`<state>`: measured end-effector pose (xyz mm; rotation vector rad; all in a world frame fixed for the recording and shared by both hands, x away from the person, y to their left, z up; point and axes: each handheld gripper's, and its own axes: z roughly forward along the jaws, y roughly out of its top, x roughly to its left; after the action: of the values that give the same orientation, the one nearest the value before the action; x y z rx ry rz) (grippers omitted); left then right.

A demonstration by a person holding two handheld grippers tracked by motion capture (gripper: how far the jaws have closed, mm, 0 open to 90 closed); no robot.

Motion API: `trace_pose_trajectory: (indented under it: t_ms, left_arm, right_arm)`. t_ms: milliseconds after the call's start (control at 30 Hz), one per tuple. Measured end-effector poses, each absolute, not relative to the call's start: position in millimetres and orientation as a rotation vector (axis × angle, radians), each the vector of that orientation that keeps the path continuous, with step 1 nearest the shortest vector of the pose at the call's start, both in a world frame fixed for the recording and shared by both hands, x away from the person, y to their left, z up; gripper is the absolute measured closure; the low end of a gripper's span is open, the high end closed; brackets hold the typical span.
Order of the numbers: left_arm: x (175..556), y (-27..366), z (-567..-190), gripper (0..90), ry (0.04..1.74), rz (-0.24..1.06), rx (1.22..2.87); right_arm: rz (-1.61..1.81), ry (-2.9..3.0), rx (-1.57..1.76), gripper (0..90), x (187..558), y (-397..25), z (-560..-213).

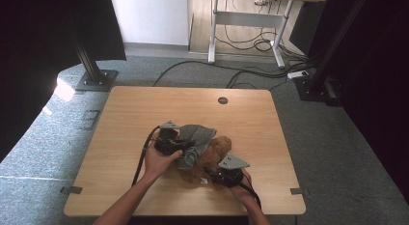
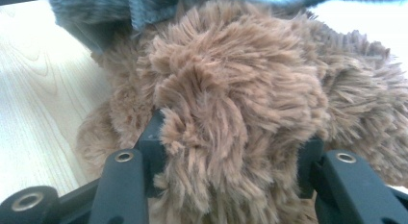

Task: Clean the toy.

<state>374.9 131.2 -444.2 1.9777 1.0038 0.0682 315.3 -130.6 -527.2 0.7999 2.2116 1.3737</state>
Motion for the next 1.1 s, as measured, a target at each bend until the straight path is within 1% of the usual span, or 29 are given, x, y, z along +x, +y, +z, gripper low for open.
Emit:
trace_pose_trajectory:
  t_ms: [133,300,467,600,800,1000,1100]
  left_arm:
    - [371,167,-444,82.4,1.047,0.090,1.923]
    - [368,198,-446,82.3,1.088,0.094,1.852]
    - [368,220,-456,82.2,1.151,0.092,1.809]
    - [365,225,-468,82.3,1.161,0.058,1.802]
    - [356,222,-478,83.0,1.135,0.064,1.789]
    - [337,223,-492,83.5,1.112,0.030,1.752]
    - [327,224,-499,83.7,1.100,0.007,1.744]
  right_arm:
    - [1.369,2.210,0.800,48.4,316,-131,-527]
    - [1.364,2.203,0.812,48.7,317,-133,-527]
    - [1.353,2.192,0.821,49.2,319,-137,-527]
    - [1.344,2.186,0.829,49.1,320,-141,-527]
    - [1.330,2.182,0.820,49.6,318,-142,-527]
    - [1.329,2.202,0.826,50.6,313,-144,-529]
    - [1.328,2.223,0.840,50.8,304,-145,-533]
